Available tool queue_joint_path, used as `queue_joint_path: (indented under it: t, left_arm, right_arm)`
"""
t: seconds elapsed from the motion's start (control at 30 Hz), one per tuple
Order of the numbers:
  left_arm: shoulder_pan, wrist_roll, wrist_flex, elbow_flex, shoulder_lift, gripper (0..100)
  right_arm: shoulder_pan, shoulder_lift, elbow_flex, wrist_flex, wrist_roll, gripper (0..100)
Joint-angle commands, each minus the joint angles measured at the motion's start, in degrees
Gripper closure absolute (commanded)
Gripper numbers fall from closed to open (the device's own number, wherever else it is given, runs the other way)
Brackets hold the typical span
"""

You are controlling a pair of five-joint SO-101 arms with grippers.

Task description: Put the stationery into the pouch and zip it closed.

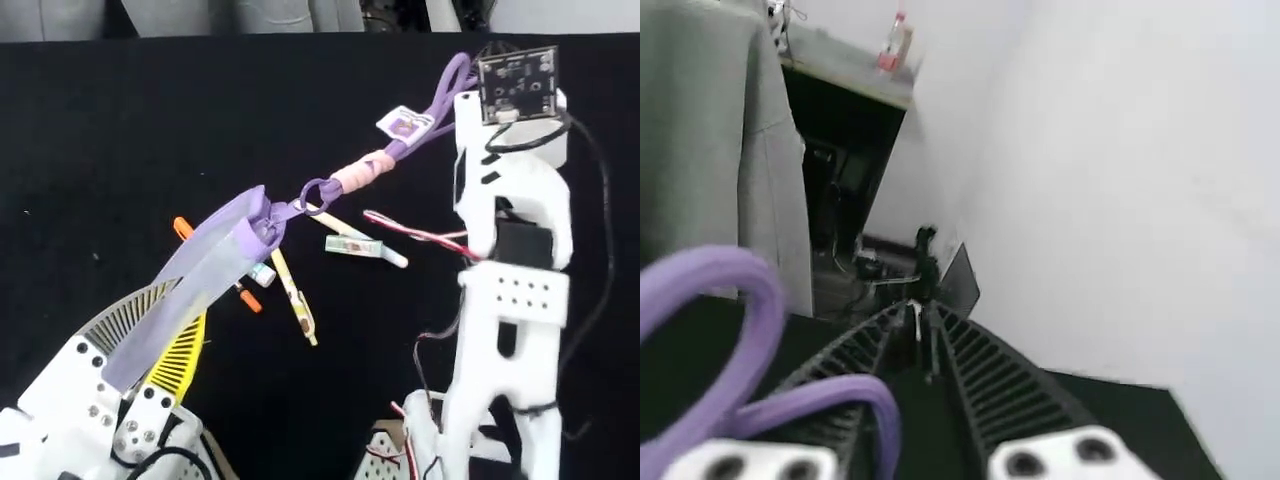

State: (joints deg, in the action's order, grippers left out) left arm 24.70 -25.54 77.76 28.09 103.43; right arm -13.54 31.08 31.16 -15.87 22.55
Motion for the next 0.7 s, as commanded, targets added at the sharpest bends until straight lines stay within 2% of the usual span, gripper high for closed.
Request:
queue_joint_path:
  t: [0.0, 0.23, 0.67]
  left_arm:
    - [-0.6, 1.4, -0.6, -8.8, 0.7, 97]
    - [-0.7, 5.0, -0.9, -14.8, 0.6, 97]
    - [-0.7, 7.7, -3.1, -15.4, -4.7, 97]
  right_arm:
    - [-3.2, -11.4, 0.1, 3.3, 0.1, 98.7]
    - [-3.3, -23.1, 0.2, 6.8, 0.0, 98.8]
    - [-1.7, -41.1, -5.1, 6.3, 0.4, 98.5]
